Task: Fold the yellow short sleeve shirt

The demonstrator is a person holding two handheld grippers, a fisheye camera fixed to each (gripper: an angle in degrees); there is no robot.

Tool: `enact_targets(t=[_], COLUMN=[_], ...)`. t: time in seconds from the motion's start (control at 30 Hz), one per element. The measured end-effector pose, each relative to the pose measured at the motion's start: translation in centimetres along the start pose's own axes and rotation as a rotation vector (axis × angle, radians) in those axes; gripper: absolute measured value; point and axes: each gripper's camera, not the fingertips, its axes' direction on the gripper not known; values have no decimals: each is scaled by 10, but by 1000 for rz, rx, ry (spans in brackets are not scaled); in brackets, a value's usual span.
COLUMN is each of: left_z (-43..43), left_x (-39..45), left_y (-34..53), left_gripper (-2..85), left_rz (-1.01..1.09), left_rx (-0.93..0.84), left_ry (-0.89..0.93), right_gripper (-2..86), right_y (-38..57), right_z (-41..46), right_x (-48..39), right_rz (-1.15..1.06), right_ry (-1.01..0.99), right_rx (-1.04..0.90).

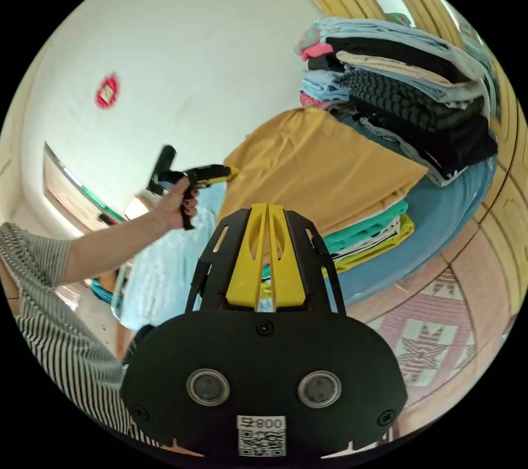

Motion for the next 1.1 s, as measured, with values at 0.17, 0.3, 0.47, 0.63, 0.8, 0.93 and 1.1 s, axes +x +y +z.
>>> enact_targets(t=[0.17,0.3,0.47,0.63,0.8,0.93,1.1], left_z=[-15,-4,-11,1,-30,-69,-70], left_x=[1,1,10,17,6,-2,-39], left_y=[30,48,80,107,138,184,255], left_gripper=[3,3,3,3,2,2,1], left_rz=[44,79,151,225,199,279,232], left_rx=[80,12,12,-115,-26,-10,-239], left_ry=[79,41,85,-7,41,-134,-333], right_gripper=[1,1,1,1,1,2,5], right_y=[1,12,25,39,44,53,67], right_z=[12,23,72,79,82,63,67], right_x=[-45,-85,-119,-141,-154,-186,-234], right_rz=[-61,-162,-188,-229,-205,-266,-394], right_ry=[47,68,95,132,116,100,-15], right_rx=[-16,-30,-204,-203,-188,-92,-46])
